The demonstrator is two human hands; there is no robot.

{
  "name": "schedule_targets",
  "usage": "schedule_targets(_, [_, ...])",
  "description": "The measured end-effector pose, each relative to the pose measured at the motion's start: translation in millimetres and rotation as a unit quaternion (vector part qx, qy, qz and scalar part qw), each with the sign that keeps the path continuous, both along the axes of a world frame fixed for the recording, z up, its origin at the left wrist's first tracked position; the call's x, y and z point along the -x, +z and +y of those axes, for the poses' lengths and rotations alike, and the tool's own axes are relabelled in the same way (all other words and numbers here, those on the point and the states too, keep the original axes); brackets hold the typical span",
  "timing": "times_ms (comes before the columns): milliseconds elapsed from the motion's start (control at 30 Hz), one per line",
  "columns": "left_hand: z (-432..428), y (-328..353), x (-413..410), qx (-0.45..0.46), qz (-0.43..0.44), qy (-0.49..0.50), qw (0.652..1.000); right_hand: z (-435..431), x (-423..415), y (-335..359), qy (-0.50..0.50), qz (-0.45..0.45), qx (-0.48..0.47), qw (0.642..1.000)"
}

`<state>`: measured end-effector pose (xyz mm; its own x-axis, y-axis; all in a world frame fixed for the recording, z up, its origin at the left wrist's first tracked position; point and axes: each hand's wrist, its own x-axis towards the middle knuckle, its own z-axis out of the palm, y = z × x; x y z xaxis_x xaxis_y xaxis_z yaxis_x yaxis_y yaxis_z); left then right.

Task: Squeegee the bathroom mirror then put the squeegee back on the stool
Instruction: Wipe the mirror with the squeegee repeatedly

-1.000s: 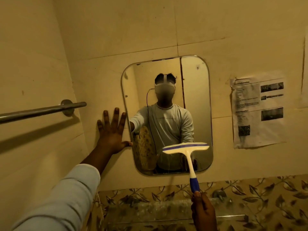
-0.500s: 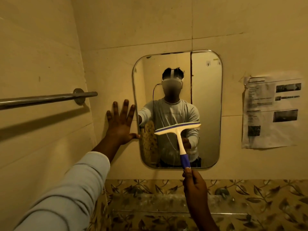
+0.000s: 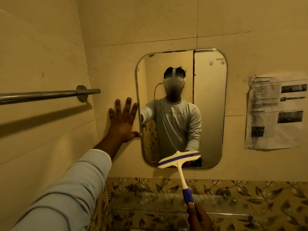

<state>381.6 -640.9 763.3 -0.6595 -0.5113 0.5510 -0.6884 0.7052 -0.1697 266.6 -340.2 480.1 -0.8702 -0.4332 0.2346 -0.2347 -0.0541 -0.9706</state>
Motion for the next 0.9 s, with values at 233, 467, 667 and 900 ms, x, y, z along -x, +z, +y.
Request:
schedule_targets(233, [-3, -1, -1, 0.01, 0.009, -0.009, 1.0, -9, -10, 45, 0.032, 0.117, -0.032, 0.992])
schedule_targets(467, [-6, -2, 1, 0.01, 0.009, -0.011, 1.0, -8, -2, 51, 0.022, 0.153, -0.079, 0.985])
schedule_targets(667, [-6, -1, 2, 0.007, 0.007, -0.017, 1.0, 12, 6, 39, -0.022, 0.164, -0.118, 0.979])
schedule_targets(900, [-4, -1, 1, 0.003, 0.003, -0.011, 1.0, 32, 17, 30, -0.018, 0.126, -0.162, 0.978])
